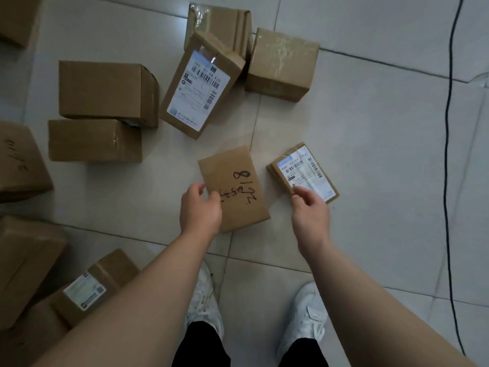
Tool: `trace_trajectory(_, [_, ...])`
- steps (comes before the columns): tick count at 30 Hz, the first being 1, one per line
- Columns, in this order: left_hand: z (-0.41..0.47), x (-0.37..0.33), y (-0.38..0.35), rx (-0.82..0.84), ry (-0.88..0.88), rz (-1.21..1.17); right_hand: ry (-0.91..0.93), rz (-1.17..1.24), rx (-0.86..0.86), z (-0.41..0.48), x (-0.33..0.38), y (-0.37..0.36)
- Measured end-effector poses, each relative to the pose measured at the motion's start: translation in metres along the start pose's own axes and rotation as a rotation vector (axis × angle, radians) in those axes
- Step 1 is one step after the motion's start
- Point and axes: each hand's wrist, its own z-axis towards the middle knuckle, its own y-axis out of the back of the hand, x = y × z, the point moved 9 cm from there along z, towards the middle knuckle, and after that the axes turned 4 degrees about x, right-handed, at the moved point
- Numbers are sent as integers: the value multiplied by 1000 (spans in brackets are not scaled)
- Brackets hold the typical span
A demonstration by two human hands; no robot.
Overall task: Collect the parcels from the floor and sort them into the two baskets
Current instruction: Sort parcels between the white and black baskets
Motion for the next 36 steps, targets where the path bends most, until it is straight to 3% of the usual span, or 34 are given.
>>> trace_trajectory(2, [-1, -31, -12, -1, -139, -31, -35, -9, -130, 13, -9, 29])
trace_trajectory(5, [5, -70, -58, 175, -229, -26, -125, -63, -173, 34, -20, 55])
trace_trajectory(9, [9, -98, -122, 408, -192, 146, -242, 88, 34, 56, -32, 48])
trace_trajectory(11, [8, -104, -139, 450, -189, 208, -282, 214, 85, 59, -35, 45])
trace_trajectory(16, [11, -99, -120, 301, -91, -98, -330, 549, -158, 42, -41, 73])
trace_trajectory(19, [-1, -96, -99, 280, -82, -113, -265, 669, -192, 27, -32, 79])
trace_trajectory(23, [-8, -87, -79, 258, -61, -159, -192, 561, -139, 19, -14, 68])
trace_trajectory(30, [-6, -99, -45, 190, -14, -74, -38, 425, 135, 9, 42, 40])
trace_trajectory(36, [2, -117, -5, 139, -152, -177, -172, 166, 219, 3, 57, 28])
